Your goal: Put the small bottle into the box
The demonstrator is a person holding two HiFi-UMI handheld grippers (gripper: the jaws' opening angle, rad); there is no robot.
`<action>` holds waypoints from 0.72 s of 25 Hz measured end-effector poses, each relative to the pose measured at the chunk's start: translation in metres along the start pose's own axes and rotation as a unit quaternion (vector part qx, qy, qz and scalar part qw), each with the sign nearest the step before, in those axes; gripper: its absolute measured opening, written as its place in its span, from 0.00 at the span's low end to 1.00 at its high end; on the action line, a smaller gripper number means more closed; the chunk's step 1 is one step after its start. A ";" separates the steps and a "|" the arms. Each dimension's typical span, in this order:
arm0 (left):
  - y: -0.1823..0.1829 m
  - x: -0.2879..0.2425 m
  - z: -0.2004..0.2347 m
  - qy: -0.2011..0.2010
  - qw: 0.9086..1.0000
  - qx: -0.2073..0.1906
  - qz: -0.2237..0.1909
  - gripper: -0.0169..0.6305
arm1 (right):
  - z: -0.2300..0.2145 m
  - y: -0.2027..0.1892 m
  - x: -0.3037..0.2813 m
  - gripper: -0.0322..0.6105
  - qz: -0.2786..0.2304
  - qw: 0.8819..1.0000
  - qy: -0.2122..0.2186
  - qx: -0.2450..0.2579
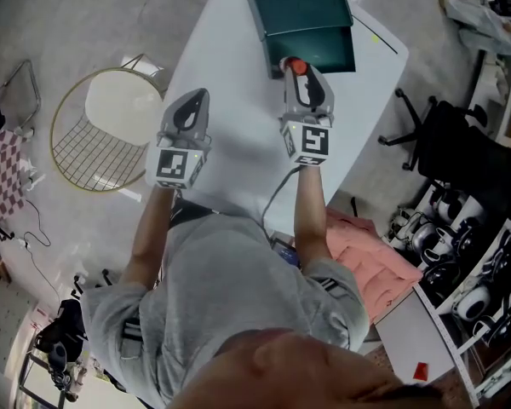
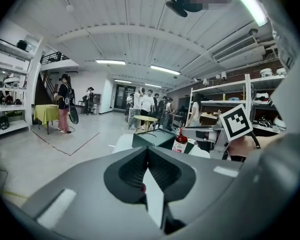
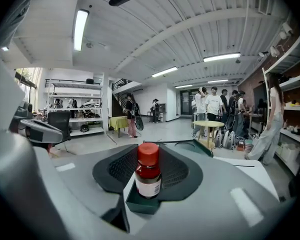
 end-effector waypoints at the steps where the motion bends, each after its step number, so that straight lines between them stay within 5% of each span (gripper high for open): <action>1: 0.002 -0.002 0.000 0.001 1.000 -0.001 -0.006 0.04 | -0.001 0.000 -0.003 0.25 0.000 1.000 0.001 0.000; 18: -0.010 -0.020 0.020 0.031 0.999 0.011 0.012 0.04 | -0.008 -0.026 -0.045 0.26 0.030 0.999 0.014 0.005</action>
Point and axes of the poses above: the fingertips, and each gripper's own axes: x backward along the fingers, z to its left, y out of its top, the point moved 8 cm from there along x, backward along the fingers, and after that the axes turned 4 degrees about x, right-handed, at the moved point
